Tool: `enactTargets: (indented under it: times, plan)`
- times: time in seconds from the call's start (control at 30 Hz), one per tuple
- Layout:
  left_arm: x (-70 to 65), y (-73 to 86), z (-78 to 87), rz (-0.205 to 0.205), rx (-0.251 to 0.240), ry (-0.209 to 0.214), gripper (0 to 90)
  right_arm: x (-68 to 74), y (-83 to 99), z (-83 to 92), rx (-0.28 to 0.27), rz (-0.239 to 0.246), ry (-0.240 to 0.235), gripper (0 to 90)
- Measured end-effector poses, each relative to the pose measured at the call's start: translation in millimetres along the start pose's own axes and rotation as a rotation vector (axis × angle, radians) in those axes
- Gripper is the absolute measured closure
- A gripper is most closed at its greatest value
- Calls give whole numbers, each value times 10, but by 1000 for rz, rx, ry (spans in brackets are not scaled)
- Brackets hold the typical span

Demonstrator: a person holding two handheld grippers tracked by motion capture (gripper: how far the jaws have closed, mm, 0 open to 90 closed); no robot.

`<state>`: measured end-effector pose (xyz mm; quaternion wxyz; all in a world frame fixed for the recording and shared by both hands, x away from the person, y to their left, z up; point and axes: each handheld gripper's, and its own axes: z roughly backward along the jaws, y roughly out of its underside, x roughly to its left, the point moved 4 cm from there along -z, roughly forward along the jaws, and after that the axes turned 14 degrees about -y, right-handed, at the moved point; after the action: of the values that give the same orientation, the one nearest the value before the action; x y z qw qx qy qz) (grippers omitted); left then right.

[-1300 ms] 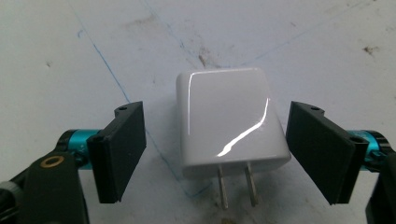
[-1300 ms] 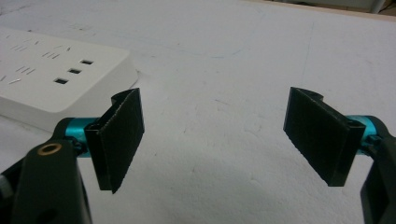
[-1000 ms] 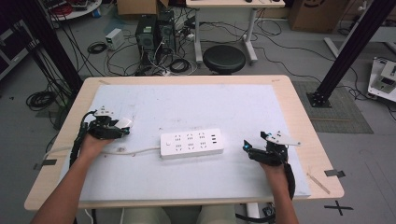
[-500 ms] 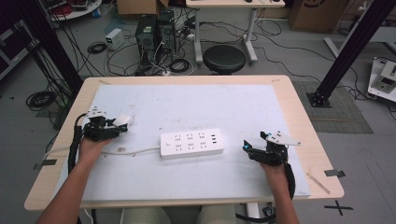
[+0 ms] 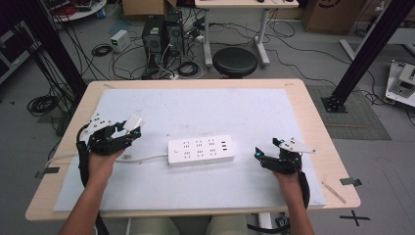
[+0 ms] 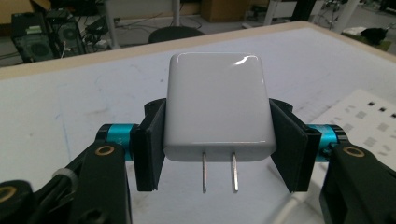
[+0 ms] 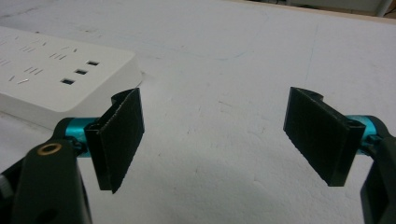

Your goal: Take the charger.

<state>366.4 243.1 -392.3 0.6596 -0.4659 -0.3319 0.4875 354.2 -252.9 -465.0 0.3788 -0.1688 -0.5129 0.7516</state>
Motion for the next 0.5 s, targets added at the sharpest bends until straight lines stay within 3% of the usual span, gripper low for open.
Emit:
enactTargets:
  times: [0.17, 0.27, 0.5]
  plan:
    - [-114, -56, 80, 13, -21, 28, 425, 16, 1, -2, 1, 15, 2, 205]
    - [-189, -62, 145, 26, -29, 74, 426, 16, 1, 2, -1, 16, -3, 206]
    - [-339, -76, 219, -37, -40, 133, 427, 15, 1, 3, -4, 15, -7, 206]
